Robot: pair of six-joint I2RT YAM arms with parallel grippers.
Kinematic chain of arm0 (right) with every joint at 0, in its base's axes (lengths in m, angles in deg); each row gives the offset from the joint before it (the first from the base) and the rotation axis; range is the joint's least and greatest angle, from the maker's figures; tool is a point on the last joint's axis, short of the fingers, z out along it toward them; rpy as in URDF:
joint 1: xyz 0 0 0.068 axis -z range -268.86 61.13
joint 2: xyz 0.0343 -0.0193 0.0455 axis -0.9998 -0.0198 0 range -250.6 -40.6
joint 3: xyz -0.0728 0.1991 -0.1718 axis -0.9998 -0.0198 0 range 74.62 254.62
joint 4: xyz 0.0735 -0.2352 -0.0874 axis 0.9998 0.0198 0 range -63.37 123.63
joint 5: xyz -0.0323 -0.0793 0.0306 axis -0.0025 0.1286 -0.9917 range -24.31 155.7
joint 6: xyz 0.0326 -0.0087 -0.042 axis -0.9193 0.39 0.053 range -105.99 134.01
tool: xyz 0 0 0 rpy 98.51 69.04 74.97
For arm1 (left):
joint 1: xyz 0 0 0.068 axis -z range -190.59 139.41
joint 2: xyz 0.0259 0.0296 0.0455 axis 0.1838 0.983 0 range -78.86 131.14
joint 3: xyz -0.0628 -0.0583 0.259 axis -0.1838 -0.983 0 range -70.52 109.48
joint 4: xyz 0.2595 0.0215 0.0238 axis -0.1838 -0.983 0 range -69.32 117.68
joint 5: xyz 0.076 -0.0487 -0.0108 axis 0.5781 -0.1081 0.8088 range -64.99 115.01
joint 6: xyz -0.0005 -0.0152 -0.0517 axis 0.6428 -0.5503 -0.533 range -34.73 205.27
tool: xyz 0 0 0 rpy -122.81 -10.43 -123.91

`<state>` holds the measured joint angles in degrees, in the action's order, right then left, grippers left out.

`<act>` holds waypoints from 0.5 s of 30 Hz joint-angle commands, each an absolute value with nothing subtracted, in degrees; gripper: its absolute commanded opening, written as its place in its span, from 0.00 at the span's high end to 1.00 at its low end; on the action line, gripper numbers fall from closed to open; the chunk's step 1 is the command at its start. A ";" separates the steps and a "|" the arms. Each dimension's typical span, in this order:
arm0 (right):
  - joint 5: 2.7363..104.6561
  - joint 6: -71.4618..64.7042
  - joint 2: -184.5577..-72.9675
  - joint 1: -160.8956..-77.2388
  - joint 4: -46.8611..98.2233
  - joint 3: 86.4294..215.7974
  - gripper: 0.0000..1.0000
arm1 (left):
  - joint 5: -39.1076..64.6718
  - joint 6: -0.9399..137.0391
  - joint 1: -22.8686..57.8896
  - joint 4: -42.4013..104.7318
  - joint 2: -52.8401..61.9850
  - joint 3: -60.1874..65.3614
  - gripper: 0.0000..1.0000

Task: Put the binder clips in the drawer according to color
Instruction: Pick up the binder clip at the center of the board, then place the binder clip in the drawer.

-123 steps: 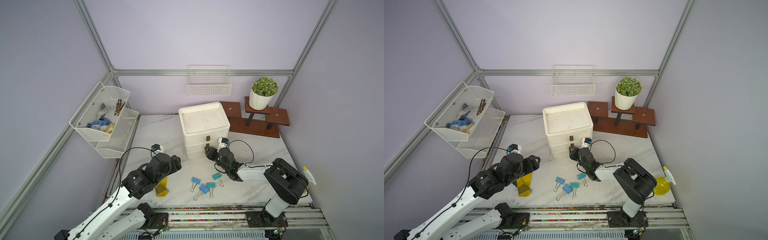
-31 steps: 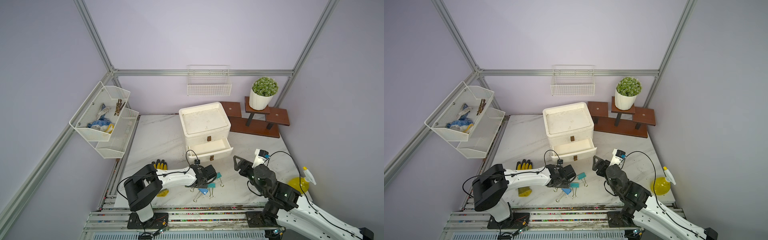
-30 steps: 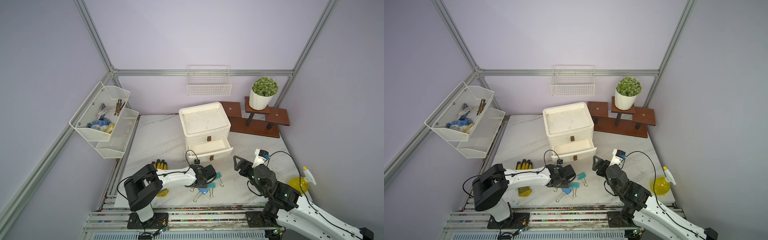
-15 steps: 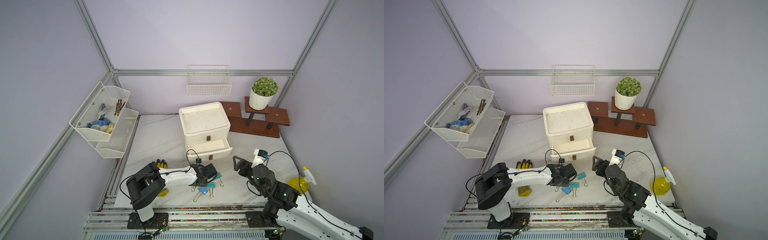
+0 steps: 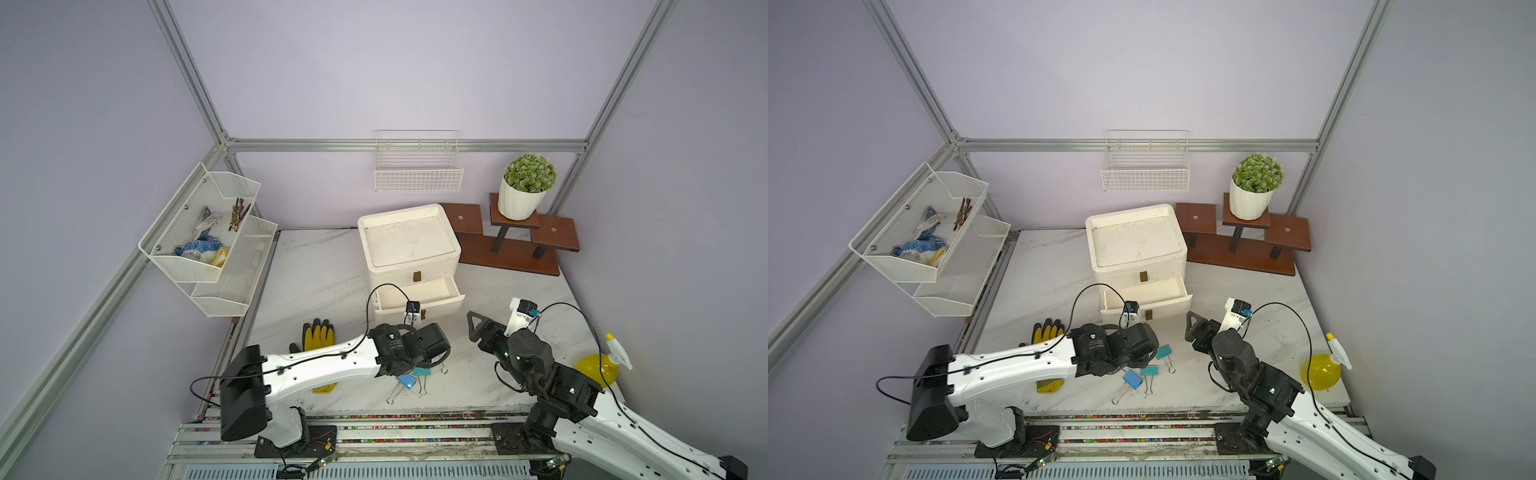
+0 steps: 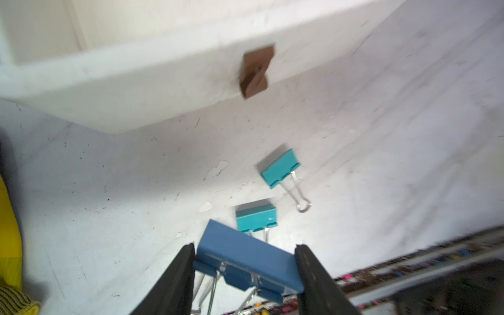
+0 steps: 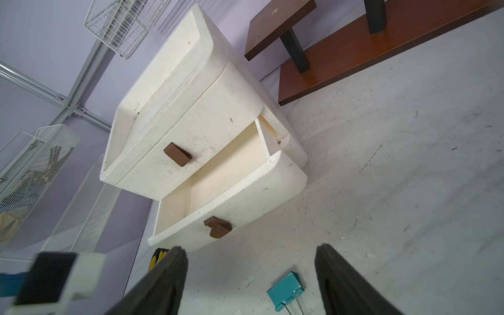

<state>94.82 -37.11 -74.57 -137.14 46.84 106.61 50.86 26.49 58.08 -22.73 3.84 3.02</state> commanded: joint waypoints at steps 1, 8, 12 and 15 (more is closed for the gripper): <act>95.90 -36.25 -74.19 -137.06 46.47 108.20 0.20 | 59.73 28.94 57.12 -26.19 -1.69 7.16 0.52; 95.13 -36.22 -73.76 -137.04 46.05 108.20 0.20 | 62.47 36.08 48.56 -19.11 1.48 12.40 0.51; 95.44 -35.75 -73.12 -137.03 46.84 108.62 0.20 | 65.09 35.34 46.64 -13.12 5.52 10.65 0.53; 95.45 -35.58 -72.77 -137.04 47.03 108.47 0.20 | 67.86 36.06 46.63 -5.23 6.57 6.22 0.54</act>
<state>94.80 -36.65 -73.53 -137.14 46.84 107.05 63.29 34.14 46.80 -13.11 6.22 8.48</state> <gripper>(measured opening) 0.797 0.543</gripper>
